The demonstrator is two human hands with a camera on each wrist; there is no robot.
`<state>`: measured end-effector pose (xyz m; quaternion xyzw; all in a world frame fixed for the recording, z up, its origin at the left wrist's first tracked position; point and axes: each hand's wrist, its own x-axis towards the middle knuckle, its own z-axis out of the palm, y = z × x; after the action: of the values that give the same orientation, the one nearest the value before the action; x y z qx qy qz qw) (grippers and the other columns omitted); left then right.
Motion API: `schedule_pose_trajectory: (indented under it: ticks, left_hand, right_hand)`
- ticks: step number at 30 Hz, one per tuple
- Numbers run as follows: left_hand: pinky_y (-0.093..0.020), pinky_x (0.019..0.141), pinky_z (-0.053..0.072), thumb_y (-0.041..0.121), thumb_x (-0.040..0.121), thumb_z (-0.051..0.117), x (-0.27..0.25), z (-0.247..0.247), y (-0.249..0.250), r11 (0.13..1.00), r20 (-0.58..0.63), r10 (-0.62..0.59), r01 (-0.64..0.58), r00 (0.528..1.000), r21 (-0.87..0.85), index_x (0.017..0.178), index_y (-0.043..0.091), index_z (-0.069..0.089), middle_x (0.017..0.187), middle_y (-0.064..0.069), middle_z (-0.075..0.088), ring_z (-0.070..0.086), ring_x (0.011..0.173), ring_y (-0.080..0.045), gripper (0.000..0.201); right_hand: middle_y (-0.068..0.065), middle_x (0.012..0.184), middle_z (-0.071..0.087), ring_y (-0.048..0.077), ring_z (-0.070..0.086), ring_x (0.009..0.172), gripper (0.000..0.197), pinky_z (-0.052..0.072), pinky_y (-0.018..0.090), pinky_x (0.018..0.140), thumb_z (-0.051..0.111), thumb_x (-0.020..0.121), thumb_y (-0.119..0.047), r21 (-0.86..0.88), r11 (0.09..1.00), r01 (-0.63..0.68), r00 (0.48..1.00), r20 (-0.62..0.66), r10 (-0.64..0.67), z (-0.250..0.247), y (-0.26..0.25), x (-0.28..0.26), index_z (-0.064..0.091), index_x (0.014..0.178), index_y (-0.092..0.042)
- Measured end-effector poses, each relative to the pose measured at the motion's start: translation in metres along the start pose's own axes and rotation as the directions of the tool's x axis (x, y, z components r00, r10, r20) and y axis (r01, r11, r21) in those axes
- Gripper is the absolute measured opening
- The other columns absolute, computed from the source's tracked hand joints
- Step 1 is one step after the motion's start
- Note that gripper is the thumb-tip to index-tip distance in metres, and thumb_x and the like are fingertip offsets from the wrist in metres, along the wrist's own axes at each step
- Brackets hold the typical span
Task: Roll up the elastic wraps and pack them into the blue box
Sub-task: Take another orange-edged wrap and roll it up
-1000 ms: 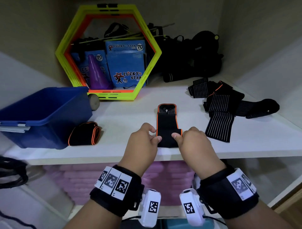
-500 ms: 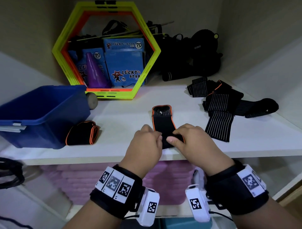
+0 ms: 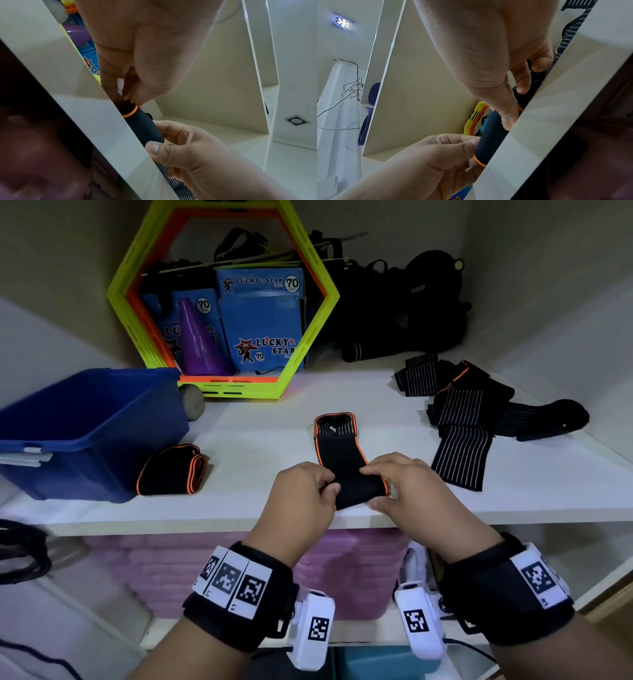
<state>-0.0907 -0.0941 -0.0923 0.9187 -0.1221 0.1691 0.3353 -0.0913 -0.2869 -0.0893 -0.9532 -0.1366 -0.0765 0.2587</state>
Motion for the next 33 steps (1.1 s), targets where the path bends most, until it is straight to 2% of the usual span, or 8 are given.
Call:
schedule_pose_trajectory:
  ticks: [5,8,11,14,16,22,27,33]
  left_hand:
    - [-0.035,0.080,0.055,0.039,0.080,0.080,-0.005,-0.013,0.004,0.988,0.169,-0.071,0.093,0.983,-0.126,0.105,0.018,0.074,0.089,-0.003,0.074,0.069,0.085,-0.015,0.033]
    - [-0.030,0.083,0.056,0.024,0.078,0.082,0.001,-0.013,-0.002,0.977,0.201,-0.109,0.142,0.974,-0.157,0.113,0.024,0.068,0.092,0.008,0.074,0.068,0.083,-0.007,0.038]
    - [-0.020,0.072,0.051,0.018,0.087,0.073,0.006,-0.011,-0.002,0.966,0.148,-0.163,0.188,0.975,-0.175,0.111,0.021,0.057,0.083,0.003,0.074,0.068,0.080,-0.010,0.029]
    - [-0.012,0.064,0.042,0.022,0.091,0.069,0.006,-0.009,0.000,0.971,0.089,-0.177,0.188,0.980,-0.145,0.113,0.021,0.051,0.076,0.002,0.072,0.065,0.083,-0.009,0.029]
    - [-0.012,0.061,0.040,0.025,0.092,0.068,0.005,-0.007,0.001,0.961,0.065,-0.204,0.212,0.977,-0.176,0.111,0.023,0.048,0.076,0.003,0.070,0.064,0.083,-0.007,0.027]
    - [-0.029,0.060,0.046,0.026,0.096,0.062,0.004,0.000,0.002,0.968,0.014,-0.200,0.200,0.980,-0.152,0.101,0.023,0.051,0.065,-0.002,0.065,0.061,0.065,-0.015,0.012]
    - [-0.017,0.052,0.039,0.025,0.096,0.061,0.007,0.003,0.002,0.969,-0.013,-0.215,0.212,0.976,-0.129,0.098,0.023,0.057,0.064,-0.002,0.064,0.059,0.061,-0.012,0.005]
    - [-0.012,0.051,0.039,0.031,0.094,0.064,0.015,0.002,0.001,0.970,-0.008,-0.225,0.223,0.974,-0.096,0.090,0.024,0.065,0.064,0.000,0.069,0.064,0.065,-0.014,0.008]
  right_hand:
    - [-0.012,0.101,0.068,0.000,0.059,0.090,0.039,0.044,0.021,0.081,0.071,0.088,-0.033,0.087,0.996,-0.008,0.997,0.075,0.001,-0.012,0.005,0.003,0.063,0.126,-0.036]
    - [-0.008,0.074,0.066,0.008,0.062,0.076,0.017,0.047,0.030,0.071,0.066,0.090,-0.043,0.162,0.986,-0.043,0.999,0.035,0.038,-0.015,0.008,0.008,0.071,0.095,-0.028]
    - [-0.006,0.055,0.058,0.004,0.049,0.053,0.038,0.035,0.029,0.056,0.065,0.090,-0.044,0.197,0.974,-0.108,0.993,-0.016,0.113,-0.012,0.006,0.012,0.052,0.061,-0.024]
    - [-0.014,0.057,0.059,-0.002,0.055,0.062,0.024,0.036,0.024,0.059,0.066,0.090,-0.046,0.221,0.963,-0.155,0.982,-0.075,0.176,-0.008,0.002,0.014,0.053,0.081,-0.028]
    - [-0.015,0.073,0.061,0.009,0.058,0.075,0.029,0.038,0.023,0.062,0.065,0.091,-0.046,0.236,0.954,-0.185,0.971,-0.103,0.214,-0.002,0.001,0.014,0.052,0.101,-0.022]
    - [-0.005,0.058,0.062,0.010,0.060,0.063,0.030,0.039,0.027,0.057,0.060,0.093,-0.046,0.259,0.953,-0.160,0.976,-0.106,0.192,0.004,-0.001,0.005,0.055,0.107,-0.020]
    - [-0.008,0.057,0.061,-0.001,0.057,0.054,0.042,0.040,0.021,0.058,0.071,0.088,-0.034,0.270,0.952,-0.146,0.988,-0.003,0.152,-0.001,0.001,0.003,0.056,0.125,-0.021]
    - [-0.003,0.072,0.071,0.009,0.065,0.076,0.043,0.052,0.032,0.076,0.069,0.089,-0.036,0.237,0.960,-0.149,0.987,-0.017,0.157,-0.001,0.000,0.006,0.056,0.127,-0.022]
